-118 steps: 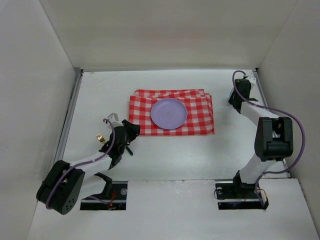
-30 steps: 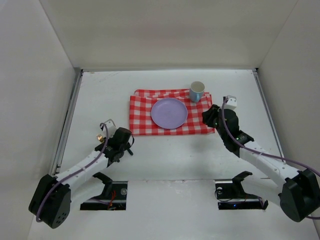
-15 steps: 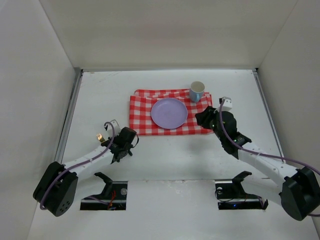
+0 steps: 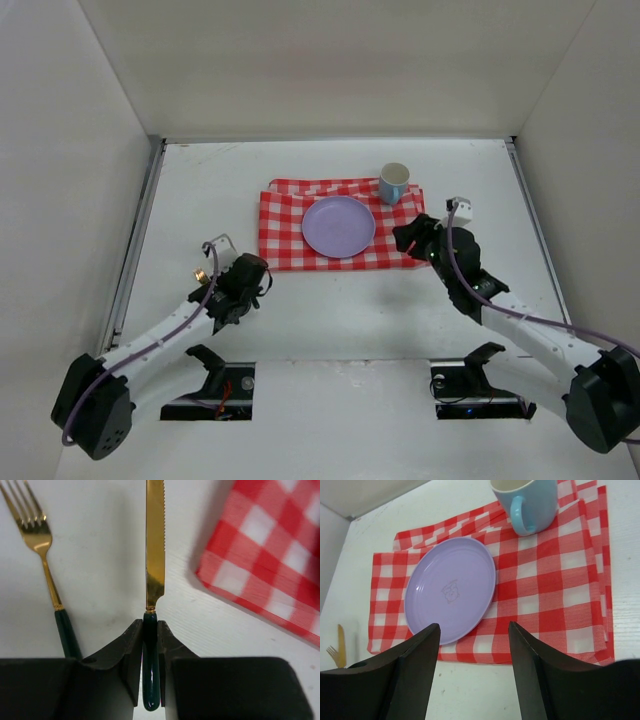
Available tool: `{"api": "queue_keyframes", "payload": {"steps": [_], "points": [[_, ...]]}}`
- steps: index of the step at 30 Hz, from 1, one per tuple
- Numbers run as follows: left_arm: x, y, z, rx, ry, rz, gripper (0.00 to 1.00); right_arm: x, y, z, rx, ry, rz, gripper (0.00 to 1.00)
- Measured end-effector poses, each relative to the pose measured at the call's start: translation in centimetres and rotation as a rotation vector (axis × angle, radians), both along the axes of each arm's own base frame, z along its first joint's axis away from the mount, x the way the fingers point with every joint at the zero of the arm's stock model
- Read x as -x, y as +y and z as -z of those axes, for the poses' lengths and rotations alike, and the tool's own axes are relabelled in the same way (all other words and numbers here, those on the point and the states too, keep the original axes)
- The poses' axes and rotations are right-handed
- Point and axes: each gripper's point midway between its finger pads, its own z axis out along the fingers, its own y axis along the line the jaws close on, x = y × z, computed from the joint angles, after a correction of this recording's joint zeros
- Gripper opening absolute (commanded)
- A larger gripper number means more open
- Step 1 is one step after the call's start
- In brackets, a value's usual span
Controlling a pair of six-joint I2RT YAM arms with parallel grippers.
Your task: Set the dinner table for one person
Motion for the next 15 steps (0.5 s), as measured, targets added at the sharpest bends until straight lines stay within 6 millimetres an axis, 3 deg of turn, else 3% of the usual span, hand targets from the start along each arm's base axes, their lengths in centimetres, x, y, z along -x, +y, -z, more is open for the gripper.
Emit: {"api": "queue_keyframes", "payload": {"steps": [3, 6, 8, 11, 15], "points": [[-0.8, -2.6, -4.0, 0.004, -0.083, 0.092, 0.0, -0.1, -1.0, -0.3, -0.009, -0.015, 0.033, 0.62], [-2.0, -7.4, -8.5, 0.053, -0.175, 0.202, 0.0, -0.3, -2.2, -0.9, -0.025, -0.036, 0.074, 0.63], [-2.9, -11.2, -10.4, 0.093, -0.211, 0.265, 0.0, -0.4, -3.2, -1.1, -0.04, -0.044, 0.108, 0.63], [-4.6, -17.2, -11.5, 0.159, -0.23, 0.347, 0.0, -0.4, -4.8, -1.0, -0.065, -0.049, 0.161, 0.64], [-6.8, -24.0, -10.6, 0.24, -0.222, 0.424, 0.0, -0.3, -6.3, -1.2, -0.094, -0.06, 0.211, 0.65]]}}
